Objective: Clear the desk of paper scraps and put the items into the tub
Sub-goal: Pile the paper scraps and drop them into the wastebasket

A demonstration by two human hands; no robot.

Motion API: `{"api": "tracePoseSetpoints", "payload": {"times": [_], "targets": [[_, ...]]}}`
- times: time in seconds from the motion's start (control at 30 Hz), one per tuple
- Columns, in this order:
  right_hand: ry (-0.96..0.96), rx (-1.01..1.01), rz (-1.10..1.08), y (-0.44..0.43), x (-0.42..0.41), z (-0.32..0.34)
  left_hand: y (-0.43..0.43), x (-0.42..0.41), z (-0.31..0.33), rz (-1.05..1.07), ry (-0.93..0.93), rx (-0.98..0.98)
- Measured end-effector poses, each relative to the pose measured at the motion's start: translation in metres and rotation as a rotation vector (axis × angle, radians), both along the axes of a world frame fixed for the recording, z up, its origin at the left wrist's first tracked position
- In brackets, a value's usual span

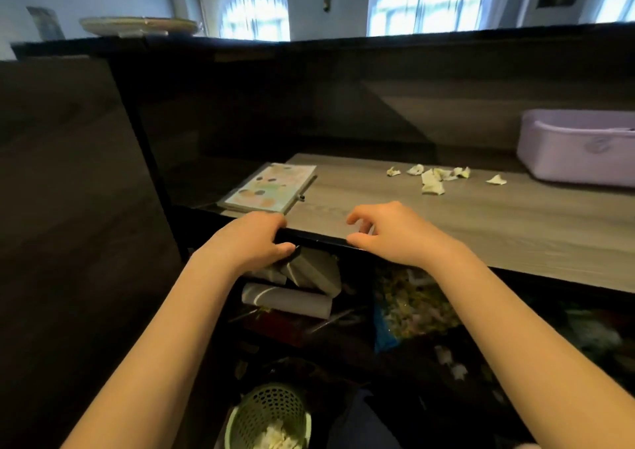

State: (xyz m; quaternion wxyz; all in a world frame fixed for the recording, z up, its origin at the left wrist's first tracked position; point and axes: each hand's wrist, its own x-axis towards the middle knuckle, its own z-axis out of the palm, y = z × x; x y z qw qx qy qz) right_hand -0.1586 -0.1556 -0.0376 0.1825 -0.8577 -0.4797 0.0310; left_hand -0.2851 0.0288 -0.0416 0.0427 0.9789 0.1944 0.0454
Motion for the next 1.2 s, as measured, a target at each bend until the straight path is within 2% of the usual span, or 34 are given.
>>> {"api": "tracePoseSetpoints", "payload": {"times": [0.33, 0.53, 0.7, 0.93, 1.07, 1.2], "targets": [[-0.008, -0.026, -0.247, -0.059, 0.090, 0.020, -0.051, 0.125, 0.036, -0.141, -0.108, 0.022], [-0.007, -0.069, -0.381, -0.083, 0.148, -0.002, -0.064, 0.202, 0.012, -0.186, -0.072, -0.065], [-0.019, -0.069, -0.490, -0.093, 0.206, -0.016, -0.072, 0.259, -0.010, -0.212, -0.100, -0.049], [-0.066, 0.035, -0.626, -0.083, 0.274, -0.024, -0.076, 0.314, -0.027, -0.149, -0.146, -0.112], [0.014, -0.022, -0.668, -0.075, 0.306, -0.032, -0.071, 0.335, -0.038, -0.108, -0.112, -0.161], [0.082, -0.088, -0.614, -0.066, 0.327, -0.040, -0.064, 0.347, -0.051, -0.095, -0.058, -0.163]]}}
